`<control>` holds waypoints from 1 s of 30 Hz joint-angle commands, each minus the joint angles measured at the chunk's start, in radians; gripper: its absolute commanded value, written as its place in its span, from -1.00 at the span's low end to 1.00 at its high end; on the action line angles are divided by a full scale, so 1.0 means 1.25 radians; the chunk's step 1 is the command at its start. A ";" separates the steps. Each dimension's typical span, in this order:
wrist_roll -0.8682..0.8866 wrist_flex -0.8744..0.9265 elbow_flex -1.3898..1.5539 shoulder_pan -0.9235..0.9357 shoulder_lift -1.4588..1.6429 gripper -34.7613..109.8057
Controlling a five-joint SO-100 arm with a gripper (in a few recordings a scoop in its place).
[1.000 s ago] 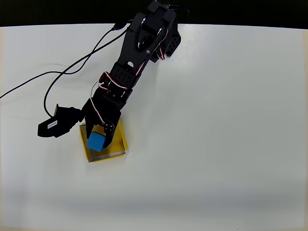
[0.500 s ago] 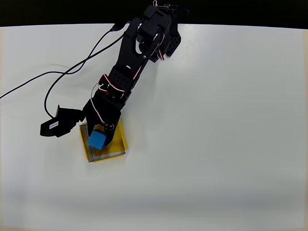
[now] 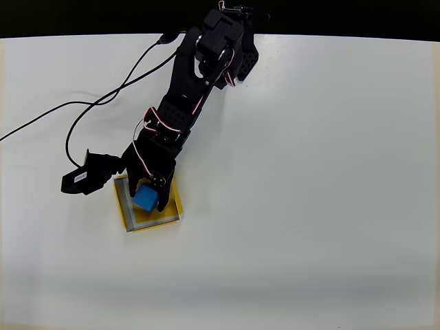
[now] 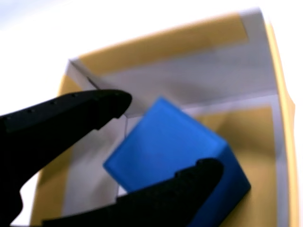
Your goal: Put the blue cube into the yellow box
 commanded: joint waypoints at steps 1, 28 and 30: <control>-0.036 -0.052 -0.021 0.000 0.136 -0.07; -0.135 0.459 0.353 -0.189 0.998 -0.51; -0.113 0.492 0.393 -0.212 1.055 -0.52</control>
